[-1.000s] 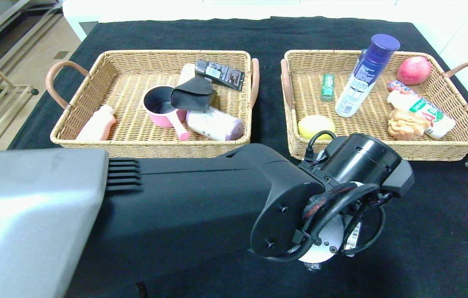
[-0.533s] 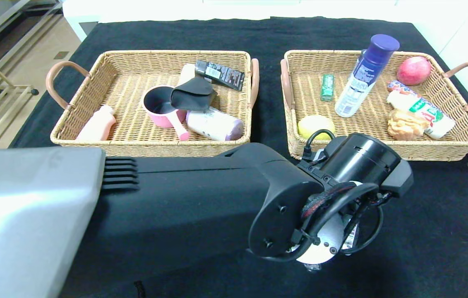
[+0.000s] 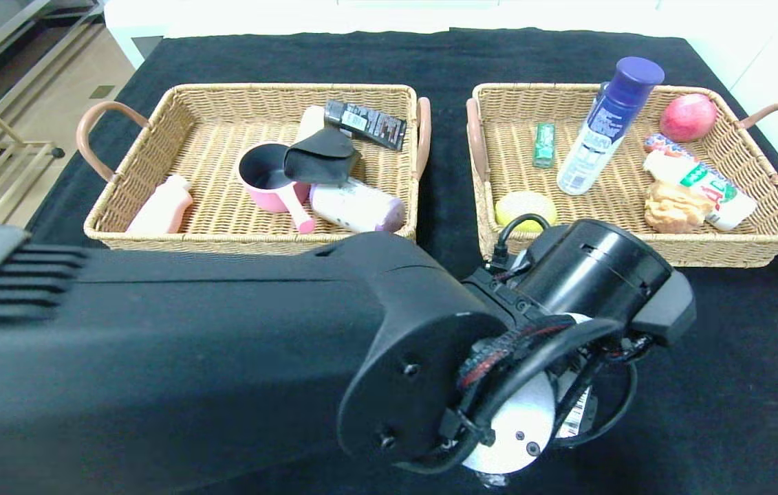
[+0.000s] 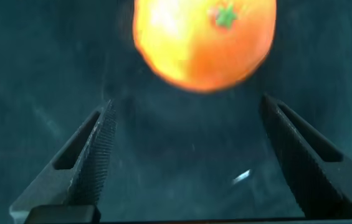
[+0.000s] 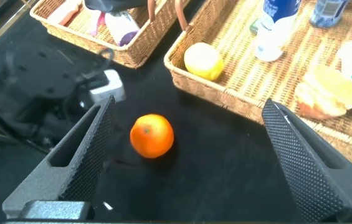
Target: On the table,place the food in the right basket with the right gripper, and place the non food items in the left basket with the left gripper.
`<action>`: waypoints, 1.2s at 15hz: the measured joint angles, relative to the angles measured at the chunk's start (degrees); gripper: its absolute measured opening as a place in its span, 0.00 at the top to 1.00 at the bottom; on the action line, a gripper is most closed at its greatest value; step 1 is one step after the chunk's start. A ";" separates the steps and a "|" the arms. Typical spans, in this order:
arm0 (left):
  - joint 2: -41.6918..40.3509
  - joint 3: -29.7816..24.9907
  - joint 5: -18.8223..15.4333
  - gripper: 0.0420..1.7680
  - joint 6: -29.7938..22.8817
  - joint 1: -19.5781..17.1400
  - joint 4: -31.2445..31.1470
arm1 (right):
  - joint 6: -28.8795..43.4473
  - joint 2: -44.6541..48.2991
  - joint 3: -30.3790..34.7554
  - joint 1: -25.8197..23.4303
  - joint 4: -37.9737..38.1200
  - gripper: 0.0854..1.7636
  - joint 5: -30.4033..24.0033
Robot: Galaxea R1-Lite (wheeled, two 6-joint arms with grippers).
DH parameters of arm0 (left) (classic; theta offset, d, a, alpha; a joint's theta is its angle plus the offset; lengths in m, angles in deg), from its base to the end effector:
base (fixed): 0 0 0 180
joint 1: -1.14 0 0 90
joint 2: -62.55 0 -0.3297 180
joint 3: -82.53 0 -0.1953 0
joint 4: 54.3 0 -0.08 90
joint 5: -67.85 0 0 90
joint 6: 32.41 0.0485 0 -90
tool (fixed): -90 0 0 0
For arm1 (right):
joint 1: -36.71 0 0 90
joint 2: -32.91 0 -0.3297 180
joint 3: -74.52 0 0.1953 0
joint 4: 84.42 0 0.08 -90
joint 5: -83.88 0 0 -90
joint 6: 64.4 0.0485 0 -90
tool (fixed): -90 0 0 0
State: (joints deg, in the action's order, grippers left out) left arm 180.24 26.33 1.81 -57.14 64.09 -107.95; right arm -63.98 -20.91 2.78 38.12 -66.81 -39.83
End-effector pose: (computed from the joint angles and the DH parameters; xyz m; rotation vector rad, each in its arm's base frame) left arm 0.2137 -0.3752 0.2210 0.1780 0.7263 -0.4874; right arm 0.1108 0.0297 0.3269 0.0056 -0.0030 0.6130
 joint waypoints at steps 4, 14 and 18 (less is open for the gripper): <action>-7.41 -8.05 -0.59 0.05 0.45 0.13 0.55 | 0.05 0.57 -1.27 0.13 3.74 0.03 0.22; -35.55 -53.14 -11.91 0.04 15.30 -4.55 34.22 | -0.21 1.51 2.46 4.19 11.09 0.03 0.61; -42.33 -61.88 -13.59 0.04 19.47 -10.18 41.80 | -0.23 -0.98 2.34 8.18 11.09 0.03 5.73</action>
State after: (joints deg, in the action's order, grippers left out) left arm 137.92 -35.54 -11.79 -37.67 53.92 -66.15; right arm -64.22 -21.88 5.12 46.30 -55.71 -34.10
